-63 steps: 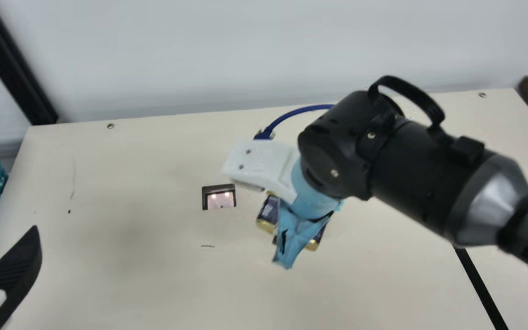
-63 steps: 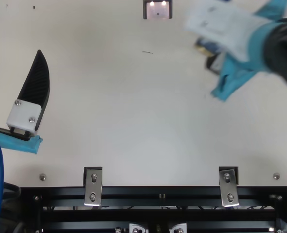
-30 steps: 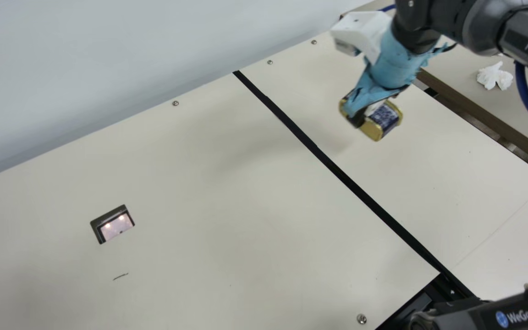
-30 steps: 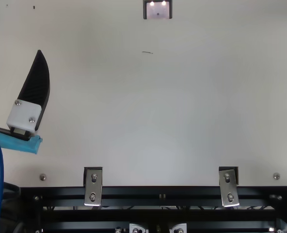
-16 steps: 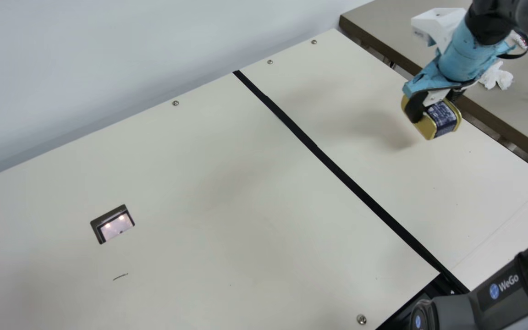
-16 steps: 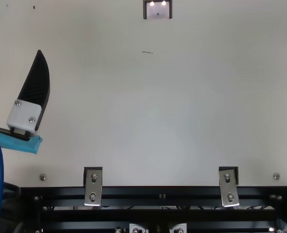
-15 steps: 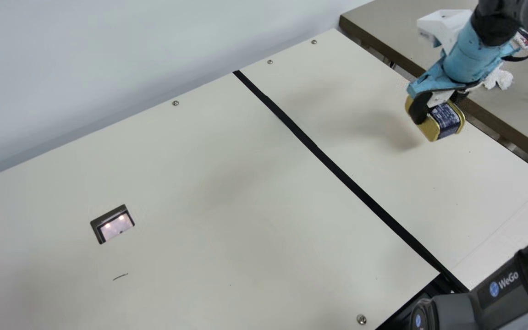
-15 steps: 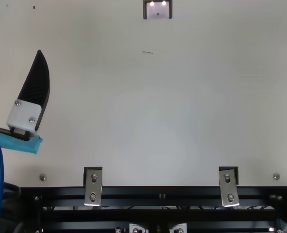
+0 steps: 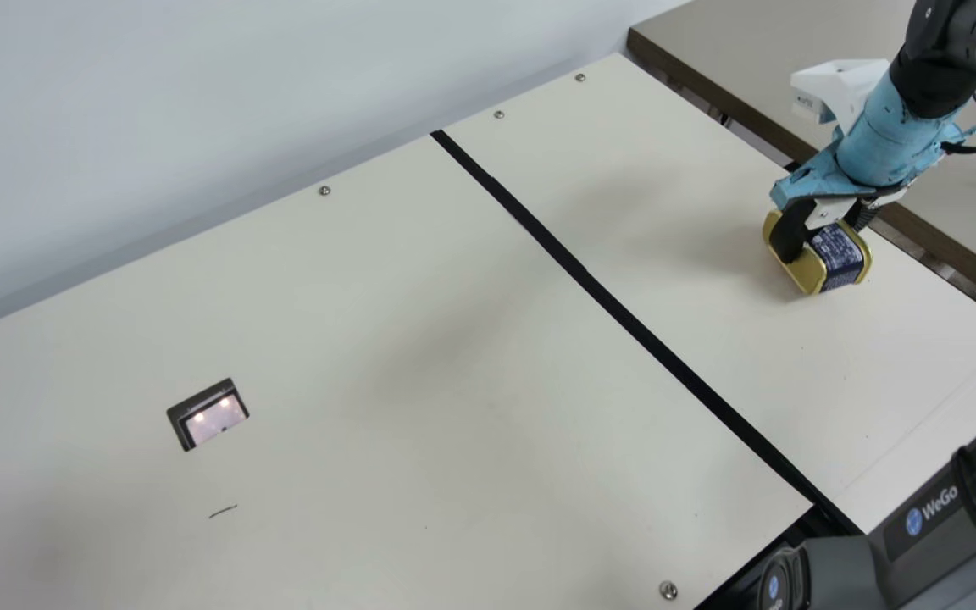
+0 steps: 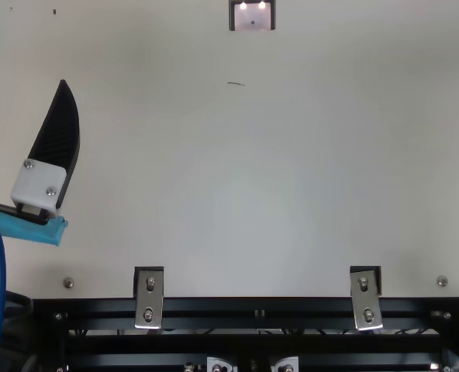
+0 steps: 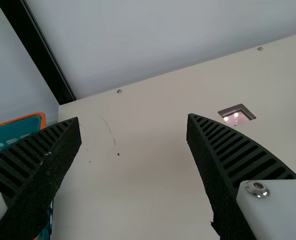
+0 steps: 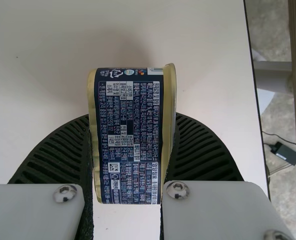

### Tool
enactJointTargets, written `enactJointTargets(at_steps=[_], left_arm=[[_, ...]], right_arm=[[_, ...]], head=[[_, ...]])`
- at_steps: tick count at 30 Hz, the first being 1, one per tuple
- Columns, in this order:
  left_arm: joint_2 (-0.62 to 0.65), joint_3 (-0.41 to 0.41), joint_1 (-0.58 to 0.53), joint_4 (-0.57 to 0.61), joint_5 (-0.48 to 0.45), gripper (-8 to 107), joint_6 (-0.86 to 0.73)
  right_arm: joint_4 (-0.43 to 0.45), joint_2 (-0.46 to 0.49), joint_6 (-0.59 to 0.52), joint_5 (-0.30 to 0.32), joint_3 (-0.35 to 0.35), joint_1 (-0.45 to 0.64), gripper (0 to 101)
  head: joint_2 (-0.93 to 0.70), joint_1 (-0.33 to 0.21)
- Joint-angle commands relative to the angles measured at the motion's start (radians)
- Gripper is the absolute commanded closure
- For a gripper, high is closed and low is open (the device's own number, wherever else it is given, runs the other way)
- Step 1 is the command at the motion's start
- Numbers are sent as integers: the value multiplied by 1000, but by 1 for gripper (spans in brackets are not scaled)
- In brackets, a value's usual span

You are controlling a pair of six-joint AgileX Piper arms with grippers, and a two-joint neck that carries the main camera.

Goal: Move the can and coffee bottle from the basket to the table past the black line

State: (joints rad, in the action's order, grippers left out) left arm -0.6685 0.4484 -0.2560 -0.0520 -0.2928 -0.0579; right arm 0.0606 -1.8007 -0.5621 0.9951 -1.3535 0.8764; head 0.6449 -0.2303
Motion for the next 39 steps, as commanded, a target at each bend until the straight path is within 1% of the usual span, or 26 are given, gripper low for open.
enactJointTargets(at_steps=[1, 6, 7, 8, 12, 17, 21, 24, 27, 29, 36, 37, 39], left_arm=[[0, 0, 0, 0, 0, 9, 0], [0, 0, 0, 0, 0, 9, 0], [0, 0, 0, 0, 0, 9, 0], [0, 0, 0, 0, 0, 9, 0], [0, 0, 0, 0, 0, 9, 0], [0, 0, 0, 0, 0, 9, 0], [0, 0, 0, 0, 0, 9, 0], [0, 0, 0, 0, 0, 9, 0], [0, 0, 0, 0, 0, 9, 0], [0, 0, 0, 0, 0, 9, 0], [0, 0, 0, 0, 0, 9, 0], [0, 0, 0, 0, 0, 9, 0], [0, 0, 0, 0, 0, 9, 0]], right_arm=[[-3, -2, -3, 1, 8, 3, 101], [-4, 2, -6, -6, 31, 6, 101], [-2, 5, -4, -10, 34, 5, 69], [-3, 10, -3, -12, 37, 4, 0], [-4, 41, -1, -21, 37, -6, 0], [-1, 105, -12, -36, 28, -35, 0], [-20, 162, -28, -39, 21, -65, 0], [-53, 201, -43, -25, 12, -87, 0], [-108, 238, -58, 9, 2, -107, 0], [-156, 260, -70, 43, -6, -118, 0], [-344, 334, -98, 204, -24, -133, 0], [-372, 346, -103, 225, -21, -130, 0], [-425, 369, -113, 225, 24, -135, 0]], head=[[23, -6], [23, -6], [23, -6], [23, -6], [23, -6], [23, -6], [23, -6], [23, -6], [23, -6], [23, -6], [23, -6], [23, -6], [23, -6]])
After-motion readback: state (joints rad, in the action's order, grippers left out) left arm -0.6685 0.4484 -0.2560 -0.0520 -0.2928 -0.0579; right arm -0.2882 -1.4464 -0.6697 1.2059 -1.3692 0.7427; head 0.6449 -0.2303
